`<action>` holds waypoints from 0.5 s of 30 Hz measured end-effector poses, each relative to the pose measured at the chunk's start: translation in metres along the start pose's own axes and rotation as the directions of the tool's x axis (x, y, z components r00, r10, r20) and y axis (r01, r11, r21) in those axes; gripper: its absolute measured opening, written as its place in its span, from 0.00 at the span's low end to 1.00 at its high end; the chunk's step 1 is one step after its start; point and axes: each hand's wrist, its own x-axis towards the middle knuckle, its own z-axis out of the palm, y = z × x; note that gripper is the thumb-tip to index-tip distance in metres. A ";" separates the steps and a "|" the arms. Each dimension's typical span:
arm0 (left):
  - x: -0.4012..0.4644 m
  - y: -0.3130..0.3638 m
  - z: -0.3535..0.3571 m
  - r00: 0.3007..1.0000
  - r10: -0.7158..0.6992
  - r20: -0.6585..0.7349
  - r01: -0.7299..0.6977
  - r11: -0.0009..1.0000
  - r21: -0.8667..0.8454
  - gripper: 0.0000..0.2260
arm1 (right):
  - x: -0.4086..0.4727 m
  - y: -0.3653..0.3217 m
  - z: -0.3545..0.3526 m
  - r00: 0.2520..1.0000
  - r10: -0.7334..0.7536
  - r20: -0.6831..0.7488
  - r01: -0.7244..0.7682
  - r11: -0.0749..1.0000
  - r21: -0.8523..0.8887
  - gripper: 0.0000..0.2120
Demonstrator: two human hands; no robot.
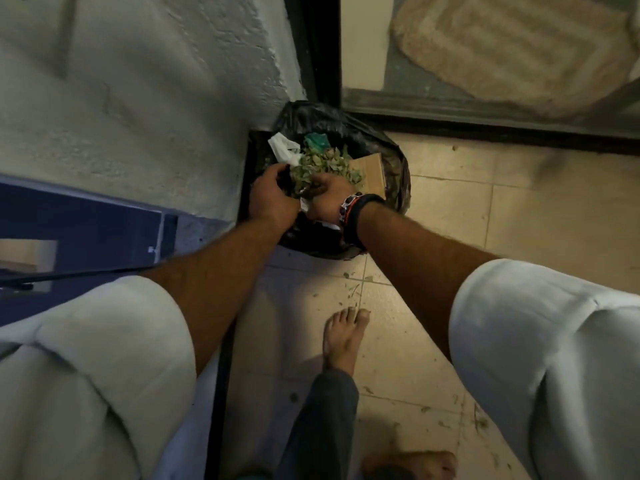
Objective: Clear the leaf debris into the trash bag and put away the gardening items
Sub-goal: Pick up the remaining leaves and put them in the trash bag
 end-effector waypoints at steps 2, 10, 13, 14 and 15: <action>-0.004 0.002 -0.006 0.999 -0.027 0.018 0.028 0.997 -0.067 0.26 | -0.005 -0.005 -0.010 1.000 -0.017 -0.017 0.016 0.995 -0.098 0.28; -0.081 0.075 -0.043 0.986 -0.165 0.032 0.166 0.924 -0.344 0.20 | -0.094 -0.033 -0.072 0.976 0.068 -0.209 0.008 0.940 0.342 0.15; -0.130 0.111 -0.060 0.982 -0.182 0.053 0.188 0.893 -0.408 0.19 | -0.167 -0.048 -0.092 0.977 0.135 -0.166 -0.023 0.839 0.544 0.15; -0.146 0.124 -0.065 0.983 -0.176 0.052 0.182 0.895 -0.407 0.20 | -0.187 -0.049 -0.096 0.974 0.142 -0.175 -0.023 0.835 0.550 0.15; -0.165 0.140 -0.071 0.986 -0.159 0.050 0.166 0.897 -0.409 0.19 | -0.213 -0.051 -0.101 0.971 0.148 -0.188 -0.017 0.826 0.563 0.15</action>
